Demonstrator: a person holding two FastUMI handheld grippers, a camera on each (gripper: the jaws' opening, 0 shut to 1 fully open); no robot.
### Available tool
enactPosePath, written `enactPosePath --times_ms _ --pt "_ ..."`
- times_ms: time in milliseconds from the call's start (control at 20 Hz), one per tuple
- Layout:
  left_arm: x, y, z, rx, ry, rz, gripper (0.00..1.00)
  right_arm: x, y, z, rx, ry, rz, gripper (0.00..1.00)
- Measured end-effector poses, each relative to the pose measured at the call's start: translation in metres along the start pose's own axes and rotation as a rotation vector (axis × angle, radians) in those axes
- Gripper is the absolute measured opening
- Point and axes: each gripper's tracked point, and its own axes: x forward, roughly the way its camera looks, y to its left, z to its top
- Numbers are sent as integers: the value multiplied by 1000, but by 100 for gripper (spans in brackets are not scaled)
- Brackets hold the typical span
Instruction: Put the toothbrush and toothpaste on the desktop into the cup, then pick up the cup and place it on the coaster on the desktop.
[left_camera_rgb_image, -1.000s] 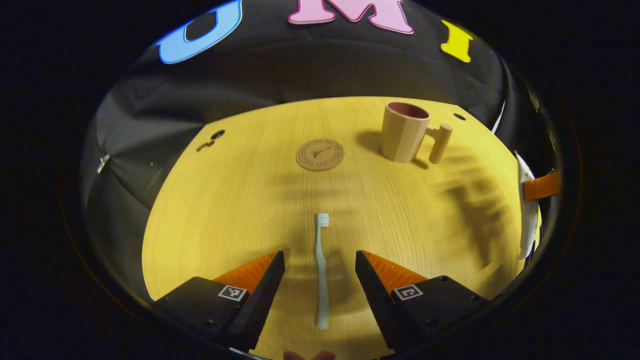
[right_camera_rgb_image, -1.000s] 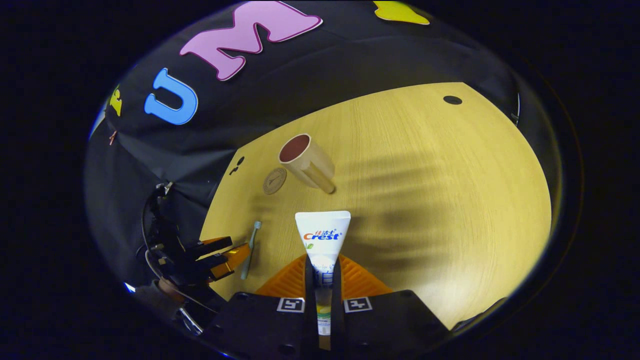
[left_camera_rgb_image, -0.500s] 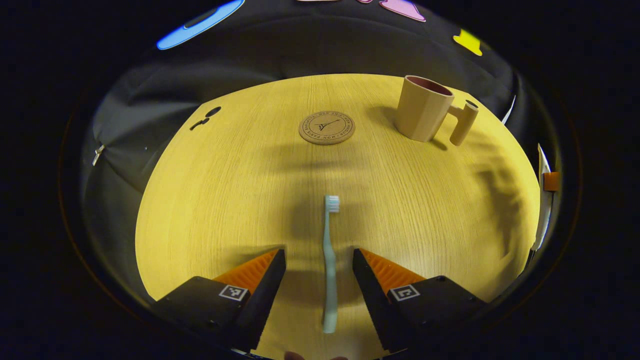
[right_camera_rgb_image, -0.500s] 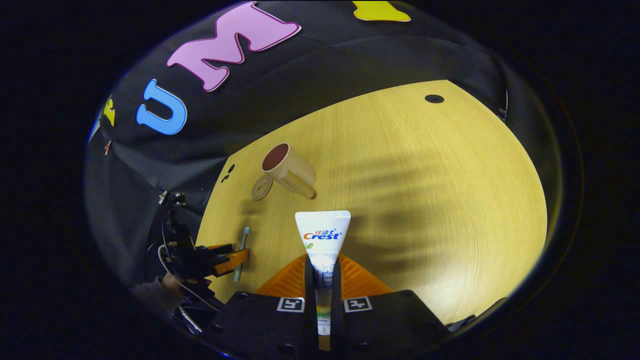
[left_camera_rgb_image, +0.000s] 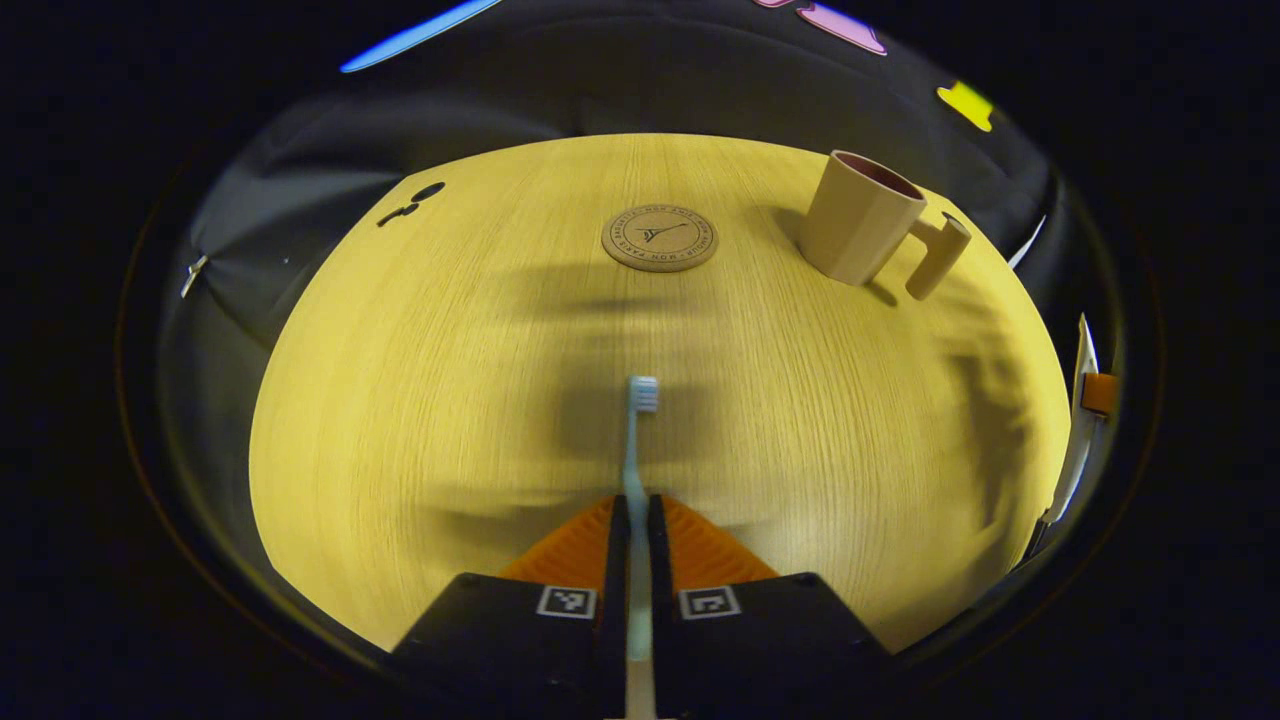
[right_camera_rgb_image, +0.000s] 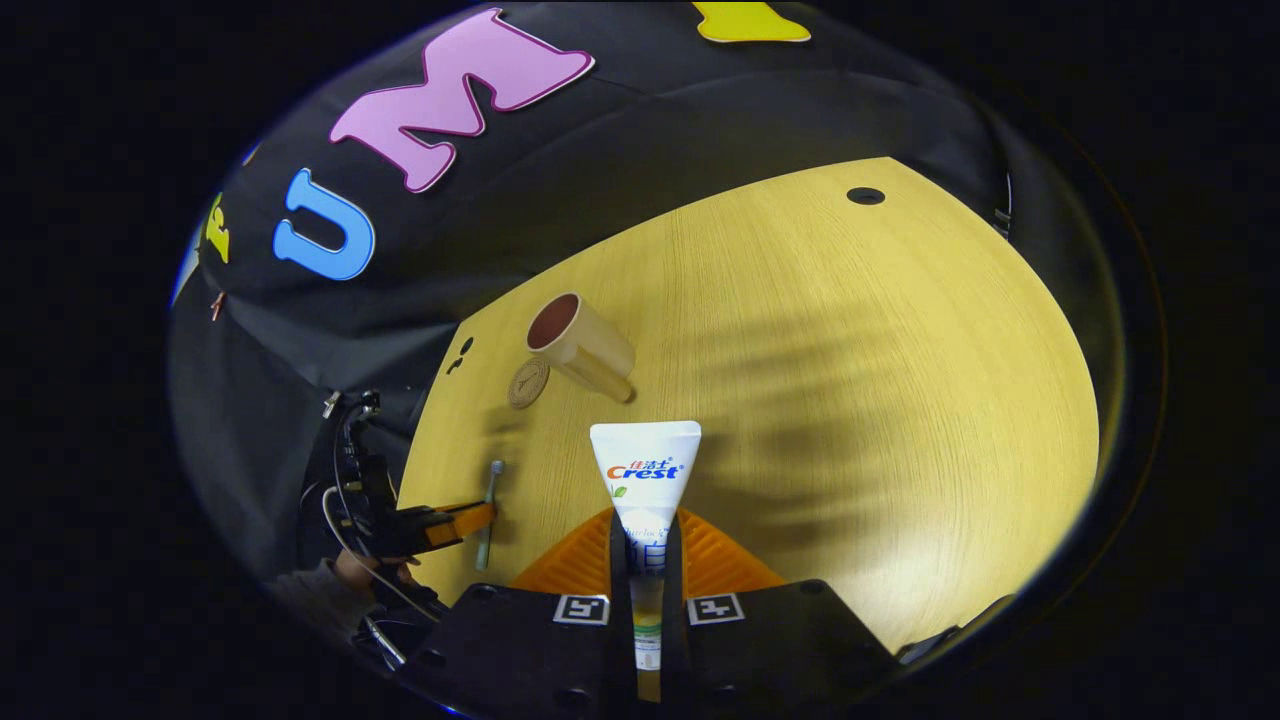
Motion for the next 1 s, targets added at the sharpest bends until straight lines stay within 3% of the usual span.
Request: enactPosePath --times_ms 150,500,750,1000 --pt "-2 0 2 -1 -17 -5 7 0 0 1 -1 -3 -2 14" --pt "-17 -3 16 -43 -130 -55 6 -8 4 12 -5 -78 33 13" --pt "-72 -20 54 -132 -337 -145 7 -21 37 41 -20 -200 130 13" --pt "-143 -55 90 -203 -556 -290 6 -34 80 102 -77 -367 223 13"
